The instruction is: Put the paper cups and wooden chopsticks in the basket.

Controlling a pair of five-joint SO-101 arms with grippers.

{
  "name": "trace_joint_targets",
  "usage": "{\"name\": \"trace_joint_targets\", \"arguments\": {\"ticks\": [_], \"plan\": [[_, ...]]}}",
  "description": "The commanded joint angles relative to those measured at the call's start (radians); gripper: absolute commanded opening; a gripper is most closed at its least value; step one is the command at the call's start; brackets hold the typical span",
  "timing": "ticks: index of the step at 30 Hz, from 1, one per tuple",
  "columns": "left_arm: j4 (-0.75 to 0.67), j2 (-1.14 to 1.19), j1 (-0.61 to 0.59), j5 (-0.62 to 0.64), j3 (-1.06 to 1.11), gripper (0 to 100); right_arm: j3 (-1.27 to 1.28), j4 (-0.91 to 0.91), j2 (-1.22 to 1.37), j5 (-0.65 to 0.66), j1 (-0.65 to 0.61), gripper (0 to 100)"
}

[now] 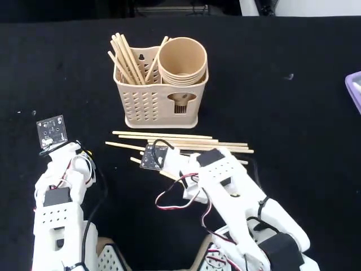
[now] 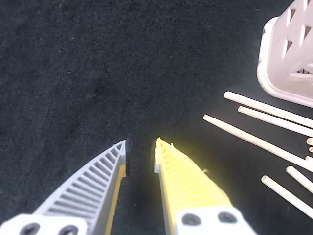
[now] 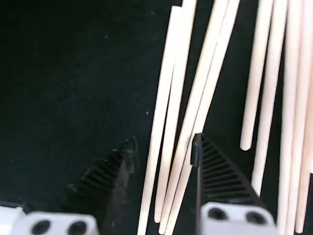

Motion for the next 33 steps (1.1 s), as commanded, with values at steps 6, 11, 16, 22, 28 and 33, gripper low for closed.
{"name": "trace_joint_targets", "arguments": {"ticks": [6,11,16,22,28,33], "plan": [[-0.017,-0.012,-0.001,-0.006,-0.008,11,0.002,-0.02,0.041,-0.002,-0.011,18.7],[-0.017,-0.012,-0.001,-0.006,-0.008,11,-0.019,-0.031,0.177,-0.002,-0.015,12.1],[-0.017,-0.012,-0.001,-0.006,-0.008,11,-0.097,0.008,0.206,-0.009,-0.011,1.0],[-0.017,-0.012,-0.001,-0.006,-0.008,11,-0.216,0.204,0.035,-0.009,-0.011,1.0],[-0.017,-0.012,0.004,-0.006,-0.008,11,-0.222,0.256,-0.182,-0.009,-0.011,1.0],[-0.017,-0.012,0.001,-0.006,-0.008,11,-0.232,0.275,-0.295,-0.015,-0.011,1.0]]}}
